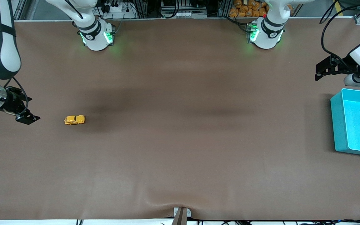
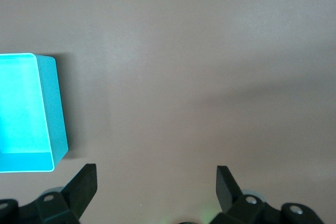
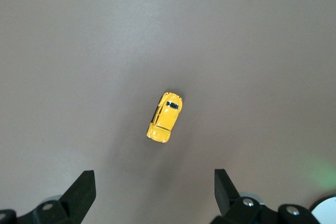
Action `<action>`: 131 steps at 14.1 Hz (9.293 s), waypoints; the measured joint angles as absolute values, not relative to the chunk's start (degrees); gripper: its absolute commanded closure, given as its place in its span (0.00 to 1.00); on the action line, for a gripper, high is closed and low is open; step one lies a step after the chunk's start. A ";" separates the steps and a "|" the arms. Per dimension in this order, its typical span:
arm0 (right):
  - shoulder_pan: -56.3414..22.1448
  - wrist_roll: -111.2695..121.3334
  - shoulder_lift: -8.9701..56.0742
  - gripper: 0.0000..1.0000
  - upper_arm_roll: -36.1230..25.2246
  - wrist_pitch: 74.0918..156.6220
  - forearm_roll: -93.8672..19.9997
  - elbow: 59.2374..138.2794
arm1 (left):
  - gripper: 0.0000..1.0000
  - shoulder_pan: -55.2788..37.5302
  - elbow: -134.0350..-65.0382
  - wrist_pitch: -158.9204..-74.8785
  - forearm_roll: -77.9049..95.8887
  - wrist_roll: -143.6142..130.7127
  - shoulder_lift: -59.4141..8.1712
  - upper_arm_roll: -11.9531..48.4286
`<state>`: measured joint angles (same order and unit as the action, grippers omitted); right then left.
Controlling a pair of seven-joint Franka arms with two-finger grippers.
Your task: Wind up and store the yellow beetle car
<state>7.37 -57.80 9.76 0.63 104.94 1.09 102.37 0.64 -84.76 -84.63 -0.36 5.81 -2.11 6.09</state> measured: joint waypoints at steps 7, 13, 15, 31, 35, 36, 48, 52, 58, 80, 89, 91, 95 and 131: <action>6.95 -68.66 9.88 0.00 0.86 113.09 -0.89 109.77 | 0.00 0.67 -84.76 -84.63 -0.36 5.81 -2.11 6.07; 6.78 -75.22 11.47 0.00 0.88 120.28 -0.97 115.32 | 0.00 0.69 -84.76 -84.63 -0.36 5.81 -2.11 5.93; 6.78 -76.28 12.07 0.00 0.88 123.78 -1.00 117.53 | 0.00 0.69 -84.76 -84.63 -0.36 5.81 -2.11 5.93; 6.77 -80.31 20.30 0.00 0.57 137.39 -0.63 123.23 | 0.00 0.66 -84.76 -84.63 -0.36 5.81 -2.11 6.06; 6.80 -80.31 20.59 0.01 0.37 140.38 -0.25 125.03 | 0.00 0.66 -84.76 -84.63 -0.36 5.81 -2.11 6.05; 6.84 -80.31 20.80 0.06 0.32 141.15 -0.23 125.27 | 0.00 0.66 -84.76 -84.63 -0.36 5.81 -2.11 6.04; 7.03 -80.31 21.52 0.21 0.10 141.92 -0.18 125.84 | 0.00 0.71 -84.76 -84.63 -0.36 5.81 -2.11 5.84; 7.03 -80.31 21.60 0.30 0.10 142.69 -0.17 126.68 | 0.00 0.76 -84.76 -84.63 -0.36 5.81 -2.11 5.78; 7.17 -80.34 21.60 0.56 0.04 143.23 -0.17 127.00 | 0.00 0.77 -84.77 -84.63 -0.36 5.81 -2.11 5.77; 8.04 -83.31 21.82 0.80 -2.22 144.84 1.95 126.90 | 0.00 0.76 -84.77 -84.63 -0.36 5.81 -2.11 5.77; 11.51 -83.24 22.74 0.81 -2.94 145.89 6.05 125.81 | 0.00 0.76 -84.76 -84.63 -0.36 5.81 -2.11 5.76; 12.26 -83.21 22.86 0.82 -2.94 146.30 6.87 125.71 | 0.00 0.76 -84.76 -84.63 -0.36 5.81 -2.11 5.75; 13.75 -81.74 23.18 0.82 -2.95 147.01 7.29 125.41 | 0.00 0.76 -84.77 -84.63 -0.36 5.81 -2.11 5.75; 18.55 -73.61 23.08 0.00 3.85 114.32 10.12 98.48 | 0.00 0.65 -84.77 -84.63 -0.36 5.81 -2.11 5.94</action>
